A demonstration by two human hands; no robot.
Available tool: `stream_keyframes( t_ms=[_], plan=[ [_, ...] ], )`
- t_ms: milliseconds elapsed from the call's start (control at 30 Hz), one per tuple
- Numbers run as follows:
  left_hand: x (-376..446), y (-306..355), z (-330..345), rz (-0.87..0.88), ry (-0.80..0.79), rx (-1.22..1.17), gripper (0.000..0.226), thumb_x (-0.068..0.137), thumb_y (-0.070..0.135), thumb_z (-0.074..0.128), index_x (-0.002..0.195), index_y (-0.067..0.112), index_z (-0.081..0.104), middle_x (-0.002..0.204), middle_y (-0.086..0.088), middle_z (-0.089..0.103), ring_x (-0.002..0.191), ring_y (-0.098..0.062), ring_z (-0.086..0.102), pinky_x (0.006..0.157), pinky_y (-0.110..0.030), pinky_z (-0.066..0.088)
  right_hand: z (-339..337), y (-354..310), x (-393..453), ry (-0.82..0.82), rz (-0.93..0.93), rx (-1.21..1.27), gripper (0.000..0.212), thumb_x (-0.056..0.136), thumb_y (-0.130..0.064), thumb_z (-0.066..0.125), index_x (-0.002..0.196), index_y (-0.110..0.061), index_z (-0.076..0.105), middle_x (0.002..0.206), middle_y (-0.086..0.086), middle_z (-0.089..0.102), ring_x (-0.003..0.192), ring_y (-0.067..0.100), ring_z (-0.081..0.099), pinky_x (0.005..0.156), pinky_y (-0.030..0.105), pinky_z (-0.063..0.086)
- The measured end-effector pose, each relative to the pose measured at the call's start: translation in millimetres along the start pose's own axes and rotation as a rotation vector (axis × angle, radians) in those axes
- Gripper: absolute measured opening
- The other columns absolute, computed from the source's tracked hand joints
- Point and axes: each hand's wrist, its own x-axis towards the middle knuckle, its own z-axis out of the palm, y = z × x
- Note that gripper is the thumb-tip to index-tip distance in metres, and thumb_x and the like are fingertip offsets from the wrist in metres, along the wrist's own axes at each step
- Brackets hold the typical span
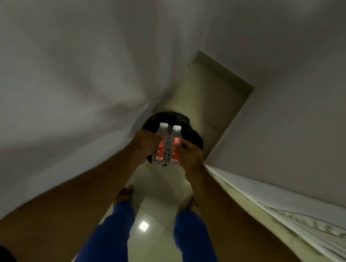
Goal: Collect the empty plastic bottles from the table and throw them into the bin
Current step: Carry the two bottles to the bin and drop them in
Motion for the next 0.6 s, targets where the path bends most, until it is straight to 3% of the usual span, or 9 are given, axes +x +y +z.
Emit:
stream_keyframes(
  t_ms=[67,133,167,233,300,400,500,600],
  plan=[
    [49.0,-11.3,5.5,-0.004,0.007,0.007,0.015,0.094,0.008,0.063,0.079,0.008,0.062,0.094,-0.022,0.068,0.086,-0.036,0.065,0.091,-0.051,0.055,11.6,16.6,43.5,0.001,0.054,0.057,0.023,0.098,-0.018,0.060,0.117,-0.011,0.071,0.114,0.018,0.073,0.099,0.033,0.072,0.071,0.033,0.057],
    [92.0,-22.8,11.1,0.017,0.012,0.064,0.015,0.096,0.008,0.061,0.081,0.007,0.062,0.098,-0.022,0.068,0.092,-0.034,0.064,0.097,-0.049,0.052,21.0,31.6,80.4,0.026,0.015,-0.033,0.023,0.097,-0.017,0.061,0.117,-0.010,0.071,0.114,0.016,0.074,0.103,0.032,0.072,0.069,0.030,0.057],
    [114.2,-30.7,14.3,0.035,0.005,0.079,0.012,0.096,0.010,0.061,0.089,0.001,0.065,0.107,-0.026,0.068,0.099,-0.036,0.065,0.099,-0.050,0.051,24.4,38.3,96.8,0.066,-0.011,-0.090,0.025,0.097,-0.019,0.062,0.119,-0.010,0.070,0.114,0.011,0.074,0.105,0.031,0.071,0.074,0.032,0.057],
    [144.1,-39.8,21.6,0.093,0.022,0.134,0.034,0.094,0.024,0.067,0.107,-0.007,0.067,0.115,-0.025,0.067,0.109,-0.038,0.065,0.100,-0.050,0.051,30.6,46.8,123.4,0.136,-0.046,-0.129,0.031,0.100,-0.026,0.060,0.127,-0.012,0.065,0.111,-0.001,0.064,0.108,0.026,0.065,0.090,0.035,0.052],
    [158.4,-47.1,26.8,0.167,0.070,0.210,0.057,0.087,0.040,0.071,0.121,-0.005,0.065,0.122,-0.020,0.067,0.117,-0.037,0.062,0.105,-0.045,0.048,33.3,56.6,140.7,0.175,-0.030,-0.112,0.029,0.103,-0.027,0.054,0.127,-0.014,0.062,0.112,-0.001,0.056,0.113,0.021,0.058,0.092,0.029,0.044],
    [145.6,-53.0,29.8,0.235,0.116,0.362,0.045,0.097,0.024,0.060,0.131,-0.006,0.058,0.134,-0.024,0.059,0.126,-0.041,0.054,0.108,-0.044,0.043,31.4,70.6,134.3,0.224,-0.012,-0.079,0.035,0.102,-0.020,0.054,0.135,-0.009,0.060,0.135,0.009,0.060,0.123,0.028,0.056,0.090,0.025,0.041],
    [117.0,-60.0,18.7,0.263,0.121,0.382,0.033,0.097,0.010,0.056,0.124,-0.009,0.061,0.130,-0.024,0.061,0.123,-0.041,0.055,0.100,-0.037,0.044,29.8,76.7,92.3,0.247,-0.038,-0.088,0.026,0.096,-0.018,0.059,0.121,-0.015,0.067,0.125,0.012,0.066,0.115,0.034,0.062,0.095,0.036,0.051],
    [65.6,-52.7,9.9,0.249,0.079,0.358,0.021,0.097,0.003,0.054,0.110,-0.010,0.064,0.118,-0.024,0.062,0.117,-0.040,0.058,0.089,-0.028,0.040,23.8,67.4,40.3,0.259,-0.048,-0.033,0.010,0.091,-0.021,0.062,0.093,-0.029,0.067,0.115,0.011,0.071,0.105,0.036,0.066,0.093,0.047,0.056]
  ],
)
